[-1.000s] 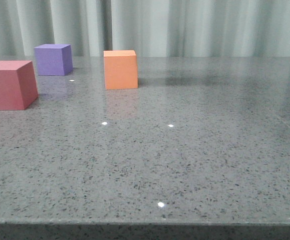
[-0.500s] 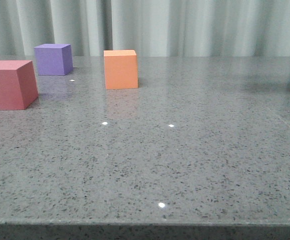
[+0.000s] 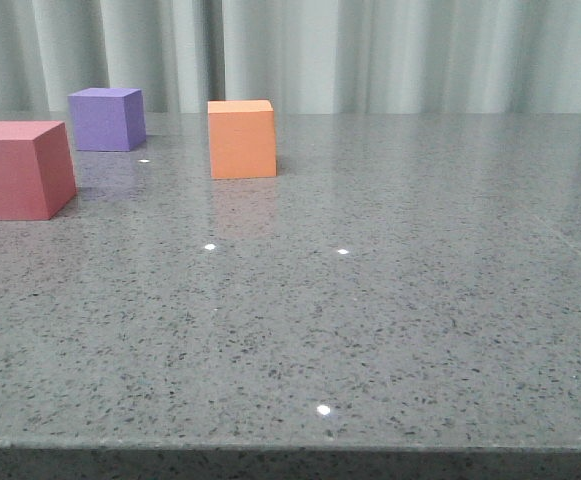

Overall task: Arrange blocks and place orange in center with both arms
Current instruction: 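Open the right gripper and raise it away from the orange cube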

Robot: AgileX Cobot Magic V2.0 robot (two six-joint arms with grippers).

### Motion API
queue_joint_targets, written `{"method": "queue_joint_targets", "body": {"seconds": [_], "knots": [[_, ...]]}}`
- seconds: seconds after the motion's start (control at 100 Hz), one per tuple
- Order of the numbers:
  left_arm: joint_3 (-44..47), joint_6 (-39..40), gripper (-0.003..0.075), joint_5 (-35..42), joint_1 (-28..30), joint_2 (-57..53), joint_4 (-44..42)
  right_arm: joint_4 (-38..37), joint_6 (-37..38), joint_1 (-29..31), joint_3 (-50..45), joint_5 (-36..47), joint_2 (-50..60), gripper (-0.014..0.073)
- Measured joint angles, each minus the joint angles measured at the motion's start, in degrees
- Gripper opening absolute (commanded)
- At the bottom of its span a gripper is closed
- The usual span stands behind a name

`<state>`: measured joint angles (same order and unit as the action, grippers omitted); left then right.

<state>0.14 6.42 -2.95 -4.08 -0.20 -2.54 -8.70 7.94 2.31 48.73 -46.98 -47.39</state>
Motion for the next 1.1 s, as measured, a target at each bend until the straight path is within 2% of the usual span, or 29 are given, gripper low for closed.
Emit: {"method": "queue_joint_targets", "body": {"seconds": [0.25, 0.49, 0.56, 0.63, 0.82, 0.89, 0.92, 1.1], "knots": [[0.00, 0.00, -0.0020, 0.00, 0.00, 0.00, 0.00, 0.00, 0.00, 0.01, -14.16, 5.74, 19.59, 0.0646], [0.00, 0.00, -0.0020, 0.00, 0.00, 0.00, 0.00, 0.00, 0.00, 0.01, -22.61, 19.96, 23.28, 0.0622], [0.00, 0.00, -0.0020, 0.00, 0.00, 0.00, 0.00, 0.00, 0.00, 0.01, -24.14, 24.58, 23.28, 0.0558], [0.00, 0.00, -0.0020, 0.00, 0.00, 0.00, 0.00, 0.00, 0.00, 0.01, -25.23, 28.02, 23.28, 0.0454], [0.00, 0.00, -0.0020, 0.00, 0.00, 0.00, 0.00, 0.00, 0.00, 0.01, -26.17, 30.33, 23.28, 0.0064], [0.00, 0.00, -0.0020, 0.00, 0.00, 0.00, 0.00, 0.00, 0.00, 0.01, -26.27, 30.38, 23.28, -0.0052], [0.00, 0.00, -0.0020, 0.00, 0.00, 0.00, 0.00, 0.00, 0.00, 0.01, -26.27, 30.46, 23.28, -0.0073], [0.00, 0.00, -0.0020, 0.00, 0.00, 0.00, 0.00, 0.00, 0.00, 0.01, -26.39, 30.50, 23.28, -0.0069]]}}
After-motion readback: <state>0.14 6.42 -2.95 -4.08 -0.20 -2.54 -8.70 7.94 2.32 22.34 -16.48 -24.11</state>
